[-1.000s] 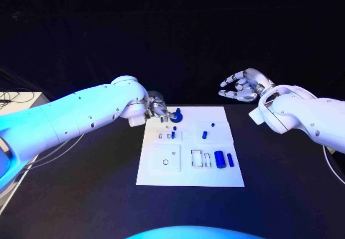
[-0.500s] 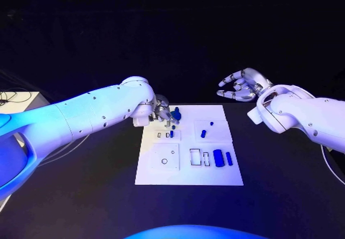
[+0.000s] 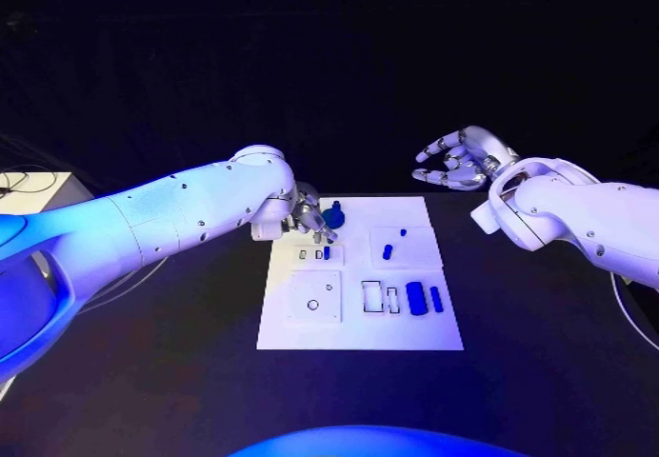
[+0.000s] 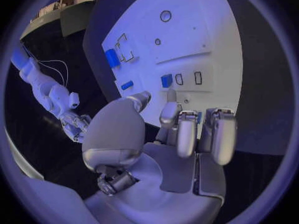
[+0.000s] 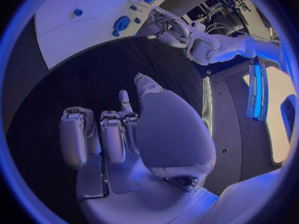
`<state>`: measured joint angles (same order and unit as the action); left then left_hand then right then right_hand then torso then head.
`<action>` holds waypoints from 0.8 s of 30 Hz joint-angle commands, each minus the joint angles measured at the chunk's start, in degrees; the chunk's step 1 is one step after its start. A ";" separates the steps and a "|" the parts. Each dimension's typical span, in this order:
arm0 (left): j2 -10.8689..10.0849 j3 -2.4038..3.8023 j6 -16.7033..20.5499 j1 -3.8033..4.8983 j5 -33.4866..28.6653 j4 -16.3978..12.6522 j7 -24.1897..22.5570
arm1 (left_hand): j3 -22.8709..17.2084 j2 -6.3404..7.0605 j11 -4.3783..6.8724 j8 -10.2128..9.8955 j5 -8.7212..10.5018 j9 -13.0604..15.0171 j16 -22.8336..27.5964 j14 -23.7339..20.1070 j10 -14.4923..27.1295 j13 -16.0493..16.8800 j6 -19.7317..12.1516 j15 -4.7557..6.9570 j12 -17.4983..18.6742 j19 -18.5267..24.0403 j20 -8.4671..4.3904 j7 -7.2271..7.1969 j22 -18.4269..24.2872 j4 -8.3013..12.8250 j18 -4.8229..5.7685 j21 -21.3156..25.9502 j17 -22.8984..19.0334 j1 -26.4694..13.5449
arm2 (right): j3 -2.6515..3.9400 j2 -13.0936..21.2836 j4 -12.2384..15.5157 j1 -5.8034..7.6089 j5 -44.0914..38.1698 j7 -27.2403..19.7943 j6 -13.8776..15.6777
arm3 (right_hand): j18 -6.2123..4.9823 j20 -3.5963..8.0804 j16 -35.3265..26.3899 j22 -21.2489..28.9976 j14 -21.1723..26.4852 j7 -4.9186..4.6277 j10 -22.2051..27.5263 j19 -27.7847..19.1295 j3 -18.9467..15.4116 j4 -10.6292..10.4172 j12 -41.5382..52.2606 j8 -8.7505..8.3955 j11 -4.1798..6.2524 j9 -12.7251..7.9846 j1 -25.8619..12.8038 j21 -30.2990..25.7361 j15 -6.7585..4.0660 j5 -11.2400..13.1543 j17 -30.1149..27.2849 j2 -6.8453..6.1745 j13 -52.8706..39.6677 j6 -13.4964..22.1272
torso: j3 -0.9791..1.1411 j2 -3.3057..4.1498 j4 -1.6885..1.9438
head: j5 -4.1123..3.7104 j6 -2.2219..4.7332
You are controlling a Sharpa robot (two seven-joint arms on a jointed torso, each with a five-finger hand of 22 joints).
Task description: Assemble the parts on the task board
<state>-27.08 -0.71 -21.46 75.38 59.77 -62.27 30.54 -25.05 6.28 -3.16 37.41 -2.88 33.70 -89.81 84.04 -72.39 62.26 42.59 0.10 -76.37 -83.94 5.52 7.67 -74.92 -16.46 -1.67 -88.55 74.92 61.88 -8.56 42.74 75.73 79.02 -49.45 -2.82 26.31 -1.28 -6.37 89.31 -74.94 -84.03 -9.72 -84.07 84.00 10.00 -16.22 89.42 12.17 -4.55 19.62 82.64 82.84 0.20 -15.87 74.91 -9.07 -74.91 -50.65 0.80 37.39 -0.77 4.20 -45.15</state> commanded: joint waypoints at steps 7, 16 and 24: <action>0.92 -0.09 -2.26 -0.12 0.27 0.76 0.15 | -0.29 0.15 0.01 0.38 0.04 0.10 -0.19 5.96 0.50 -0.09 -0.43 0.43 0.26 -3.58 -0.37 -0.15 -10.98 0.06 0.74 0.19 15.08 -0.18 | 0.01 -0.09 0.06 -0.10 -0.90 0.23 -0.29 | -0.42 -0.27 -0.33 -11.85 -5.41 -0.03 -5.09 2.07 0.41 0.03 -0.26 0.15 -0.45 -0.05 -0.19 -0.22 0.45 -0.30 12.91 -0.47 -14.25 0.46 | -0.02 0.03 -0.03 | -0.07 -0.53; 1.56 -1.11 -3.06 -0.30 -0.36 2.27 0.20 | -0.35 0.15 0.00 0.40 0.05 0.15 -0.19 5.96 0.90 -0.67 -0.53 0.42 0.57 -3.47 -0.36 -0.13 -10.80 0.08 0.70 0.26 15.08 -0.18 | 0.01 -0.22 0.11 -0.12 -0.92 0.14 -0.04 | -0.50 -0.28 -0.47 -11.70 -5.34 -0.04 -4.97 1.89 0.43 0.02 -0.38 0.15 -0.46 -0.05 -0.25 -0.57 0.45 -0.31 12.63 -0.50 -14.13 0.48 | 0.02 0.06 -0.03 | -0.17 -0.93; 2.34 -1.79 -3.10 -0.49 -2.05 3.15 0.20 | -0.52 0.15 -0.04 0.43 0.05 0.28 -0.19 5.96 1.22 -1.03 -0.75 0.39 0.81 -3.42 -0.35 -0.08 -10.73 0.15 0.69 0.29 15.08 -0.12 | 0.01 -0.27 0.03 -0.12 -0.69 -0.78 0.87 | -3.14 -0.16 -6.68 -6.12 -2.26 0.06 0.70 -4.56 2.37 0.19 -6.37 0.50 -0.24 0.13 -0.86 -13.46 0.23 -0.44 2.35 -1.40 -8.42 1.20 | -0.03 -0.01 0.10 | -0.37 -1.25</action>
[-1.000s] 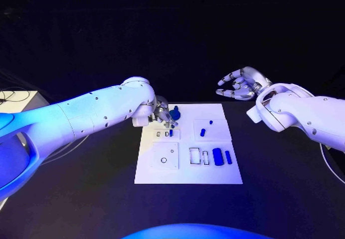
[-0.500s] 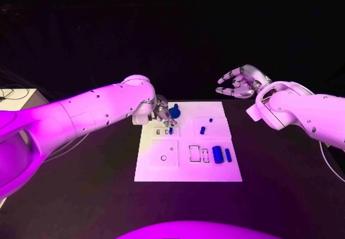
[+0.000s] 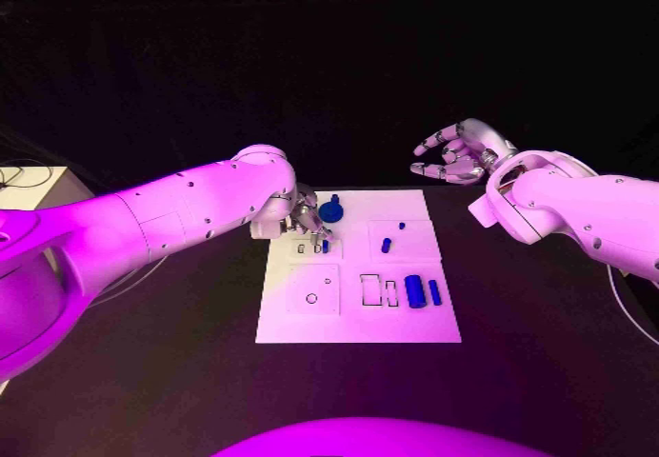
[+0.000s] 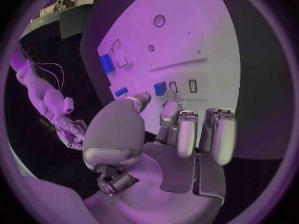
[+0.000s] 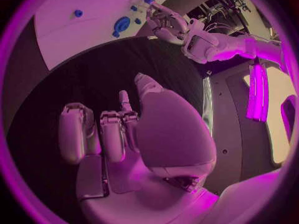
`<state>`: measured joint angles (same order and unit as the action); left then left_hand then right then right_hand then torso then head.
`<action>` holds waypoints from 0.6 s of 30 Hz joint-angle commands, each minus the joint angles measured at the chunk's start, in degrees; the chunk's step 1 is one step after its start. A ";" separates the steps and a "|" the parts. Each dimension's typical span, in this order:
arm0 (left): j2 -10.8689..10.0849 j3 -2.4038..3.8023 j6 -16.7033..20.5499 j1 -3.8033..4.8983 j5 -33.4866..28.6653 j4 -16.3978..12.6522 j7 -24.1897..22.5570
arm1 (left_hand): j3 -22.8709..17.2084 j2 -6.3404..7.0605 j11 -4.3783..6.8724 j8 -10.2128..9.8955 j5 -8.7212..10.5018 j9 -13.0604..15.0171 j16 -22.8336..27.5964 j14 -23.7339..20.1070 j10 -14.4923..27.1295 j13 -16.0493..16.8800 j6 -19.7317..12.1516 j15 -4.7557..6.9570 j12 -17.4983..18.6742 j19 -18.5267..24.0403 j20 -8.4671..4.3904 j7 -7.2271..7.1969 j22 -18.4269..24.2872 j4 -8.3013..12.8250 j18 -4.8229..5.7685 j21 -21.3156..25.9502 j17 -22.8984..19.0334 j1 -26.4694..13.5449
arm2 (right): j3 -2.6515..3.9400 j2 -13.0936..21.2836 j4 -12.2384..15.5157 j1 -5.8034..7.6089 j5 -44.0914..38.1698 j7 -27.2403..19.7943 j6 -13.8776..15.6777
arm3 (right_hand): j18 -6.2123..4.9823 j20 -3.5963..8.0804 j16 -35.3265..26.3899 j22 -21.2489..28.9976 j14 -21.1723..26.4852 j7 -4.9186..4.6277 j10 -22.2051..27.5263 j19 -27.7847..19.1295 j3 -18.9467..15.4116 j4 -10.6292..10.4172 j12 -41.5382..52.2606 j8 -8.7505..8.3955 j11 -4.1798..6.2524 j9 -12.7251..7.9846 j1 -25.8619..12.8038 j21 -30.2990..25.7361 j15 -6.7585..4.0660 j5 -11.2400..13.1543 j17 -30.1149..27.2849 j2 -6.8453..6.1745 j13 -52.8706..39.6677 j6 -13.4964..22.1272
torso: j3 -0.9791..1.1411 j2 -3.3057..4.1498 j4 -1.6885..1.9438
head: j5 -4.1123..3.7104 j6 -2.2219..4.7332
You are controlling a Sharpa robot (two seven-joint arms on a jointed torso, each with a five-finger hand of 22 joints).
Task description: Assemble the parts on the task board
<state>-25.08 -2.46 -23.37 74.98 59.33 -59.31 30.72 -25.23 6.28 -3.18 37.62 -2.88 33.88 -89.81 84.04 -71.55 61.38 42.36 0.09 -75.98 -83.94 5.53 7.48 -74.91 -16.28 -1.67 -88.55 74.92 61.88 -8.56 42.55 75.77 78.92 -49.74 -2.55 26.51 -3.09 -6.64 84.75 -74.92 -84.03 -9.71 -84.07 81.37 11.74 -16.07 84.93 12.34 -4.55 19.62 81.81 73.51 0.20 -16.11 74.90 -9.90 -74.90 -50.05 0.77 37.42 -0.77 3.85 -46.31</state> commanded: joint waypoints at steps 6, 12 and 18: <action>0.89 -0.17 -1.13 -0.31 -2.20 0.76 -0.02 | -0.39 0.13 -0.03 0.23 0.05 0.12 -0.19 5.96 0.40 -0.15 -0.56 0.38 0.42 -3.40 -0.35 0.11 -10.69 -0.03 0.68 0.31 15.08 -0.11 | 0.02 -0.25 -0.11 -0.07 -0.06 -1.73 1.16 | -2.84 0.34 -7.16 -1.81 -0.56 0.23 3.89 -5.53 2.19 0.11 -5.78 0.74 -0.01 0.37 -0.38 -13.33 0.00 -0.20 -3.81 -1.26 -4.72 1.04 | 0.04 -0.06 0.14 | 0.02 -0.21; 0.98 -0.23 -1.04 -0.46 -2.56 0.99 -0.06 | -0.49 0.12 -0.04 0.27 0.05 0.19 -0.19 5.96 0.51 -0.26 -0.65 0.37 0.50 -3.34 -0.34 0.13 -10.59 0.02 0.66 0.35 15.08 -0.05 | 0.01 -0.39 -0.16 -0.14 0.05 -1.90 1.36 | -2.87 0.36 -7.37 -1.65 -0.53 0.24 3.95 -5.58 2.30 0.12 -5.88 0.77 0.00 0.38 -0.41 -13.63 -0.02 -0.21 -4.00 -1.30 -4.62 1.07 | 0.02 -0.04 0.08 | 0.04 -0.29; 1.02 -0.25 -1.04 -0.50 -2.87 0.95 -0.13 | -0.79 0.07 -0.08 0.37 0.04 0.38 -0.19 5.96 0.68 -0.41 -0.83 0.33 0.63 -3.30 -0.31 0.16 -10.53 0.15 0.64 0.38 15.08 0.14 | 0.01 -0.52 -0.22 -0.24 0.08 -1.88 1.32 | -2.85 0.37 -7.37 -1.66 -0.56 0.23 3.95 -5.50 2.38 0.13 -5.89 0.79 0.01 0.39 -0.41 -13.58 -0.03 -0.21 -3.93 -1.32 -4.60 1.08 | 0.07 -0.04 0.04 | -0.05 -0.33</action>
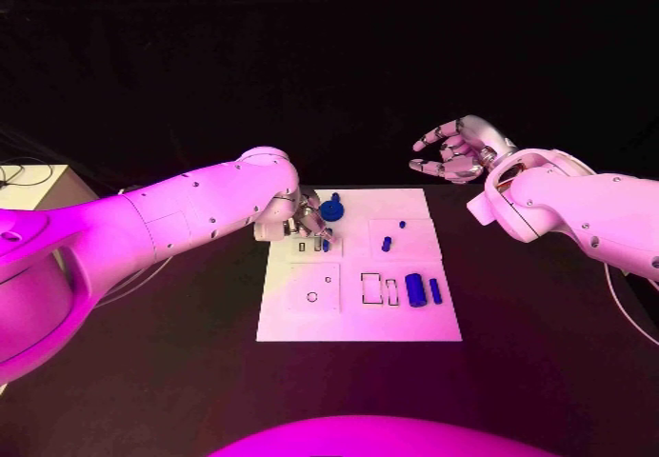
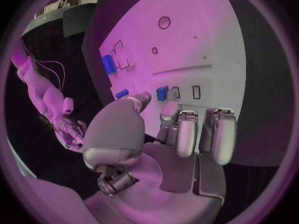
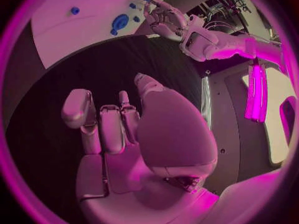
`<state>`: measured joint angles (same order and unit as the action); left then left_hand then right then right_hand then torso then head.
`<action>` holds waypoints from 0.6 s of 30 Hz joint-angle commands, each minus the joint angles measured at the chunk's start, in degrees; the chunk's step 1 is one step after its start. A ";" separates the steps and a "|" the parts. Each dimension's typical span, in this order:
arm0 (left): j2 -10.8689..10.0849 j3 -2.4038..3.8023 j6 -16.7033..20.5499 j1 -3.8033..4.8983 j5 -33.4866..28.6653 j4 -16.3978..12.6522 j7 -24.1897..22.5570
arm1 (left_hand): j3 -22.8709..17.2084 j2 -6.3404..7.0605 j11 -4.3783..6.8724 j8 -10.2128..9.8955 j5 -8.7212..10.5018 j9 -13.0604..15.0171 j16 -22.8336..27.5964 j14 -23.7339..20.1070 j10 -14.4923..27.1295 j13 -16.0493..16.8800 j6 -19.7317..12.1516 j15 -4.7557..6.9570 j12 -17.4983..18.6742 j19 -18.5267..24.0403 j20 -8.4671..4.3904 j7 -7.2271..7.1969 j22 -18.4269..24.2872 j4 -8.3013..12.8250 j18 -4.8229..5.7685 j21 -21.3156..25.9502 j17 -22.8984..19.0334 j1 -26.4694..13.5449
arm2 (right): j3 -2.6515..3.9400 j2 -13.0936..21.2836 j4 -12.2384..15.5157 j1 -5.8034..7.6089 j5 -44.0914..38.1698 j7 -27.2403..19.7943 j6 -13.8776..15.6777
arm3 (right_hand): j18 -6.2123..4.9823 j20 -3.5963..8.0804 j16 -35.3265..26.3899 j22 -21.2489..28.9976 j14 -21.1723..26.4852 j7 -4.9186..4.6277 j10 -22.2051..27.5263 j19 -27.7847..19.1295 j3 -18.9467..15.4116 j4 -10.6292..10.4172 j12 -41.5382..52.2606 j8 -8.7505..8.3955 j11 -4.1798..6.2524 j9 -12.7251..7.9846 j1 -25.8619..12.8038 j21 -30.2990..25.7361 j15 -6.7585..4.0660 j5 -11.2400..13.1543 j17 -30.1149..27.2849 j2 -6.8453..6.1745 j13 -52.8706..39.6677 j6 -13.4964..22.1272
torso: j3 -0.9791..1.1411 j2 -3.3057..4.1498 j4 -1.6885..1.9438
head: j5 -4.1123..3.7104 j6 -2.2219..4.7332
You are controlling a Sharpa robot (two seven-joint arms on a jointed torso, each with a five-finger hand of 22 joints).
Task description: Assemble the parts on the task board
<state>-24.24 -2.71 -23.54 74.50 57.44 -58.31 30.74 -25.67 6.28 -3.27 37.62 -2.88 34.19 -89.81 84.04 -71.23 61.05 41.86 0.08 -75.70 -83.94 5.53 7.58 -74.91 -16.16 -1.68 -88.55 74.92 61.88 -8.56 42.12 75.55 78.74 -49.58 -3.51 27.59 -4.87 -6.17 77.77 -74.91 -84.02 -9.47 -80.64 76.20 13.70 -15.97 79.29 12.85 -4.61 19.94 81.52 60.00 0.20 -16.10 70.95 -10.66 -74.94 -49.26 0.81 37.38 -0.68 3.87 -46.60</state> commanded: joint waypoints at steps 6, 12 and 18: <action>0.19 0.00 -0.78 -0.03 -1.40 0.00 -0.25 | -0.92 -0.09 -0.02 0.54 0.04 0.36 -0.19 5.96 0.70 -0.48 -0.56 0.30 0.61 -3.22 -0.27 0.11 -10.42 0.23 0.62 0.44 15.08 0.47 | 0.01 -0.19 -0.04 -0.11 -0.08 -0.80 0.12 | -1.07 -0.11 -0.39 -1.67 -0.57 -0.01 0.52 -0.33 0.41 0.03 -0.25 0.28 0.07 0.08 -0.13 -0.06 -0.03 -0.21 0.02 -0.55 -4.57 0.30 | 0.02 -0.02 0.01 | -0.15 -0.06; 0.15 0.00 -0.75 -0.03 -1.54 0.15 -0.33 | -1.28 -0.13 -0.05 0.63 0.04 0.54 -0.19 5.96 0.87 -0.68 -0.71 0.27 0.76 -3.12 -0.24 0.14 -10.27 0.39 0.59 0.50 15.08 0.71 | 0.01 -0.29 -0.04 -0.14 -0.08 -0.70 -0.04 | -1.01 -0.10 -0.28 -1.77 -0.66 -0.01 0.38 -0.15 0.48 0.03 -0.11 0.30 0.07 0.09 -0.15 0.20 -0.03 -0.22 0.24 -0.54 -4.70 0.31 | 0.05 0.00 0.02 | -0.17 -0.05; 0.10 0.00 -0.78 -0.03 -1.61 0.36 -0.36 | -1.77 -0.15 -0.07 0.76 0.04 0.77 -0.19 5.96 0.98 -0.79 -0.87 0.25 0.86 -3.07 -0.21 0.17 -10.20 0.65 0.57 0.54 15.08 1.06 | 0.01 -0.30 -0.05 -0.16 -0.08 -0.55 -0.20 | -1.01 -0.10 -0.28 -1.77 -0.66 -0.01 0.38 -0.15 0.48 0.03 -0.11 0.30 0.07 0.09 -0.15 0.20 -0.03 -0.22 0.24 -0.54 -4.70 0.31 | 0.04 0.01 0.02 | -0.15 -0.14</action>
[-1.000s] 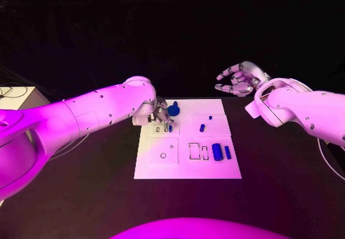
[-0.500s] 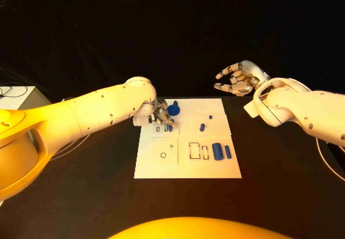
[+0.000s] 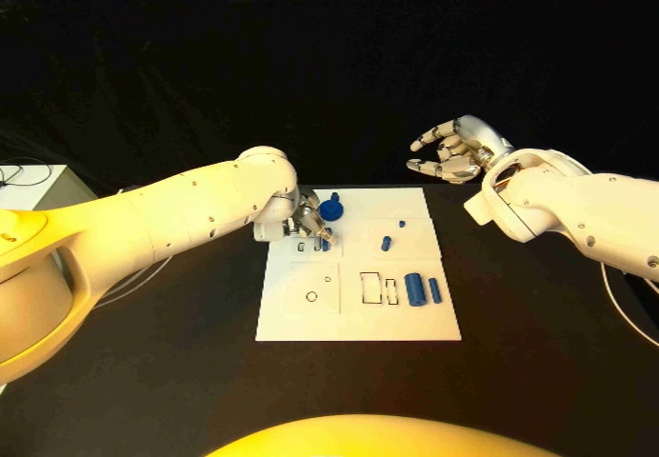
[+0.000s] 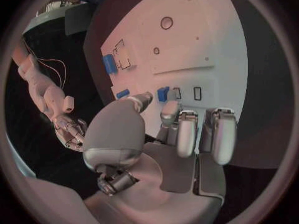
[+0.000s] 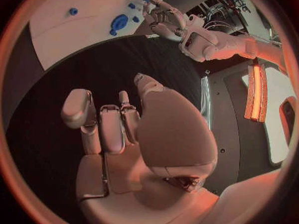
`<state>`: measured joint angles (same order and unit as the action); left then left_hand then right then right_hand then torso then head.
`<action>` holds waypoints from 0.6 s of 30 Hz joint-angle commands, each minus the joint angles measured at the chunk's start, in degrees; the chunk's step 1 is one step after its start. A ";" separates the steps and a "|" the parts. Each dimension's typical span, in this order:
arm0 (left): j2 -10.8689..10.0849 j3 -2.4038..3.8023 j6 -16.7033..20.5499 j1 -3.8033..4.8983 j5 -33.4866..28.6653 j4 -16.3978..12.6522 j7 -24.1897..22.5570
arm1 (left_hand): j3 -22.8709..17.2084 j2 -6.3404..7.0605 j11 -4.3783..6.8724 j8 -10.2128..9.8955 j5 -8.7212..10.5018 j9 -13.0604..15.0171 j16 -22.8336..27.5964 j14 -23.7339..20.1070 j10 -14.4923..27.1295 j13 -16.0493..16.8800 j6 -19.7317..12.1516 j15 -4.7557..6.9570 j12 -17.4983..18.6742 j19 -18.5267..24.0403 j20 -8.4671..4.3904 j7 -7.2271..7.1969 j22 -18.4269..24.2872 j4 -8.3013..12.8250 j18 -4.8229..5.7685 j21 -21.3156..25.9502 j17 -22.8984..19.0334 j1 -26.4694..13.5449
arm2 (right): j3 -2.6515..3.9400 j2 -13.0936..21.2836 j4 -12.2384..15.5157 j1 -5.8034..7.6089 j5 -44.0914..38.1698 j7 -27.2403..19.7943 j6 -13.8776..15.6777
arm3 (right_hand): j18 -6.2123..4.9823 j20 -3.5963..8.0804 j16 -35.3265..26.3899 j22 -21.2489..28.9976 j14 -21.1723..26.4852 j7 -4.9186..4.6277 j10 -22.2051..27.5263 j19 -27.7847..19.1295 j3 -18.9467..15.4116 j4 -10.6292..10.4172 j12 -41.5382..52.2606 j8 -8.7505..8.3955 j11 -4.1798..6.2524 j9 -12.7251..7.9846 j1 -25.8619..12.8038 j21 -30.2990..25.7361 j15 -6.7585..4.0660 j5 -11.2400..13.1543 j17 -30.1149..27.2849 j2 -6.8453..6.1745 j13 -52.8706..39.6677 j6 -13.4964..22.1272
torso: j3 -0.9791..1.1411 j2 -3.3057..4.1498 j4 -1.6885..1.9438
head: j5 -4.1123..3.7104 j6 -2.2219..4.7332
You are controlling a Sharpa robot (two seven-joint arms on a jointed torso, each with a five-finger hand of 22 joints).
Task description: Assemble the parts on the task board
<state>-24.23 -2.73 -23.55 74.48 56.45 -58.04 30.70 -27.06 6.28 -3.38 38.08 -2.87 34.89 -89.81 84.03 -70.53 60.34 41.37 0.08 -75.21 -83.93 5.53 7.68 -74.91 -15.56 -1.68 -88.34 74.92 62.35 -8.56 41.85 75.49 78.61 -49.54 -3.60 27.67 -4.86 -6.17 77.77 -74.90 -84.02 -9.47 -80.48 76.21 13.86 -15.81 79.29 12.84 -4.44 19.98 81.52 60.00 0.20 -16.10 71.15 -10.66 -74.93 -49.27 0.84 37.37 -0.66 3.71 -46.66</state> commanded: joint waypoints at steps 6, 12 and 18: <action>0.39 0.00 -0.83 -0.11 -0.75 0.53 -0.33 | -0.53 -0.18 0.03 0.33 0.04 0.13 -0.19 5.97 0.33 -0.14 -0.41 0.24 0.41 -3.05 -0.20 0.07 -10.17 0.12 0.56 0.35 15.08 0.69 | 0.01 -0.06 0.06 -0.04 -0.12 -0.41 -0.38 | -0.99 -0.09 -0.28 -1.80 -0.70 -0.01 0.18 -0.07 0.39 -0.13 -0.09 0.33 -0.09 0.06 -0.17 0.26 -0.04 -0.23 0.07 -0.53 -4.72 0.31 | -0.05 0.07 -0.04 | -0.03 -0.13; 0.64 -0.03 -0.83 -0.43 -0.85 0.97 -0.33 | -0.78 -0.25 0.03 0.39 0.04 0.23 -0.19 5.97 0.37 -0.18 -0.45 0.24 0.45 -3.02 -0.19 0.07 -10.12 0.23 0.55 0.37 15.08 0.84 | 0.01 -0.08 0.17 -0.05 -0.12 -0.35 -0.52 | -0.99 -0.09 -0.28 -1.80 -0.70 -0.01 0.18 -0.07 0.39 -0.13 -0.09 0.33 -0.09 0.06 -0.17 0.26 -0.04 -0.23 0.07 -0.53 -4.72 0.31 | -0.06 0.07 -0.09 | -0.10 -0.27; 0.59 -0.04 -0.55 -0.56 -1.02 0.99 -0.38 | -1.94 -0.72 0.07 0.62 0.03 0.62 -0.19 5.97 0.40 -0.19 -0.59 0.26 0.51 -2.98 -0.18 0.03 -10.07 0.66 0.54 0.40 15.08 1.38 | 0.01 -0.09 0.13 -0.11 -0.12 -0.28 -0.64 | -0.98 -0.08 -0.23 -1.81 -0.75 -0.01 0.13 0.00 0.44 -0.13 -0.04 0.35 -0.09 0.07 -0.18 0.30 -0.05 -0.23 0.18 -0.53 -4.75 0.31 | -0.02 0.04 0.05 | -0.17 -0.48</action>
<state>-23.74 -2.78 -23.55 73.93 56.04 -57.03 30.69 -28.74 5.45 -3.38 38.48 -2.88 35.43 -89.81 84.03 -70.54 60.16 41.16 0.08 -74.99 -83.93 5.53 7.88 -74.91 -14.84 -1.68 -88.13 74.92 63.17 -8.56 41.82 75.57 78.56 -49.53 -3.52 27.60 -4.86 -6.17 77.77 -74.94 -84.02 -9.47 -80.48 76.21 14.01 -15.96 79.29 12.84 -4.44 19.97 81.52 60.00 0.20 -16.10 71.28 -10.66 -74.91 -49.27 0.80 37.42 -0.70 3.54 -47.07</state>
